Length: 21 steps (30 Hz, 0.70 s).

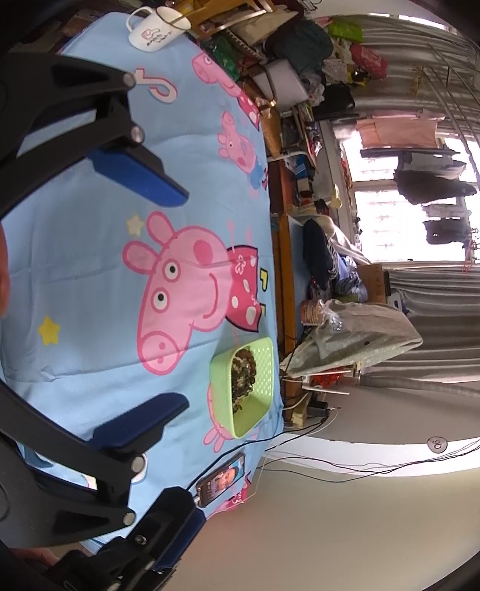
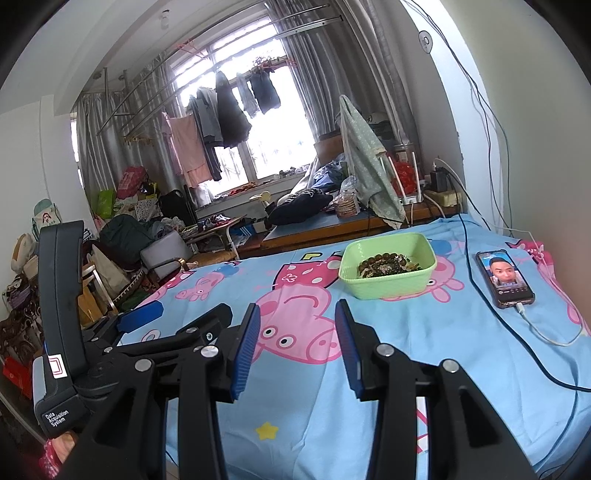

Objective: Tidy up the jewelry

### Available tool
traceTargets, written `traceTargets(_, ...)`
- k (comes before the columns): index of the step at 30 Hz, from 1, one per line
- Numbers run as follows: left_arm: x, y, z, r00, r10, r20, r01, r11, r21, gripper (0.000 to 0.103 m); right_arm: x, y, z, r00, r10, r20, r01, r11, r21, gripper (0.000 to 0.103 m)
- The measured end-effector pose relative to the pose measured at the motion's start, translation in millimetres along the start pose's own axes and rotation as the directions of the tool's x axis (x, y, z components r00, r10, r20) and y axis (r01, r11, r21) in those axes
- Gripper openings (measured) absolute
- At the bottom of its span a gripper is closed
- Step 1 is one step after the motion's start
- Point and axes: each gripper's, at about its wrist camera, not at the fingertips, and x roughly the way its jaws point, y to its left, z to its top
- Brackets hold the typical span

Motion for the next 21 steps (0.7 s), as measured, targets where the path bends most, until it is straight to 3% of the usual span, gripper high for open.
traceTargets(21,3.4,-12.9,-4.6,0.999,-0.023,-0.027,0.024,0.998,0.051,0.097,-2.6,-6.7,-3.1,1.000,-0.011,0.004,0.011,1.000,0.020,0.013)
